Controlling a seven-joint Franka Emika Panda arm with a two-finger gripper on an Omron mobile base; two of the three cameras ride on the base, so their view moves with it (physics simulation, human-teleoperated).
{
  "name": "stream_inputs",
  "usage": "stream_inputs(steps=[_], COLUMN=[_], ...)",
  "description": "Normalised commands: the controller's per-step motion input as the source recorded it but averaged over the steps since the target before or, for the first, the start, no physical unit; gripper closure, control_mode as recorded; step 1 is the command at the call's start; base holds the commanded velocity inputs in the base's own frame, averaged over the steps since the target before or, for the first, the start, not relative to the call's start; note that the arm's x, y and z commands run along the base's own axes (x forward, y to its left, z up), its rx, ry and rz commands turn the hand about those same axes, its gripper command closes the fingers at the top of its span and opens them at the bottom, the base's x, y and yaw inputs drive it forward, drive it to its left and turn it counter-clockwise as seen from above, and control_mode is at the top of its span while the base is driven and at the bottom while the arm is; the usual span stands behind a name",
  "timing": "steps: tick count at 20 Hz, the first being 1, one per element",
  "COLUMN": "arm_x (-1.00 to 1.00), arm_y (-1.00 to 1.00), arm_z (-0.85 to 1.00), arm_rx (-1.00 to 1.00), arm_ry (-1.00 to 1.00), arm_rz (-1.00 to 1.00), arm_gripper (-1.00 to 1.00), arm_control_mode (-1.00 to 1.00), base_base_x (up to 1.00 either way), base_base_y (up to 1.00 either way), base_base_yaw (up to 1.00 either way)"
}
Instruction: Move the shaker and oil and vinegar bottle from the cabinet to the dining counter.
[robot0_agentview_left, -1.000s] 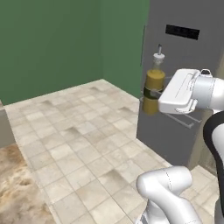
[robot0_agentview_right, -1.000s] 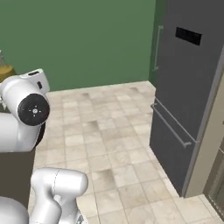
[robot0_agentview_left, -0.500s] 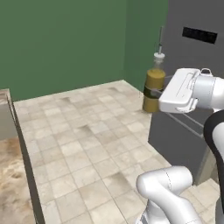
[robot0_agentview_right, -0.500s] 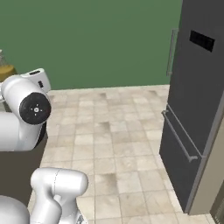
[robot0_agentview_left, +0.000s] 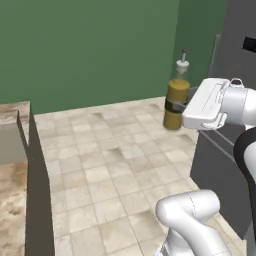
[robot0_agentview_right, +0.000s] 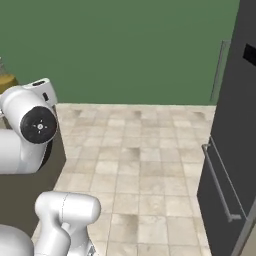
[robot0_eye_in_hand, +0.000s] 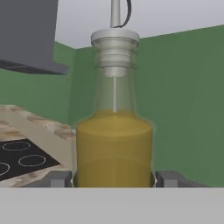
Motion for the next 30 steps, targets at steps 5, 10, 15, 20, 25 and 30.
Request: stream_inputs(steps=[5,10,15,20,25,30], arm_x=[0.00,0.00,0.00,0.00,0.00,0.00], arm_y=[0.00,0.00,0.00,0.00,0.00,0.00], arm_z=[0.00,0.00,0.00,0.00,0.00,0.00], arm_rx=[0.00,0.00,0.00,0.00,0.00,0.00], arm_ry=[0.00,0.00,0.00,0.00,0.00,0.00], arm_rz=[0.00,0.00,0.00,0.00,0.00,0.00], arm_gripper=[1.00,1.00,1.00,1.00,1.00,1.00], arm_control_mode=[1.00,1.00,1.00,1.00,1.00,1.00], base_base_x=[0.97,0.99,0.98,0.95,0.59,0.51], base_base_y=[-0.20,-0.11,-0.11,-0.21,-0.36,-0.24], base_base_yaw=[0.32,0.35,0.36,0.40,0.42,0.47])
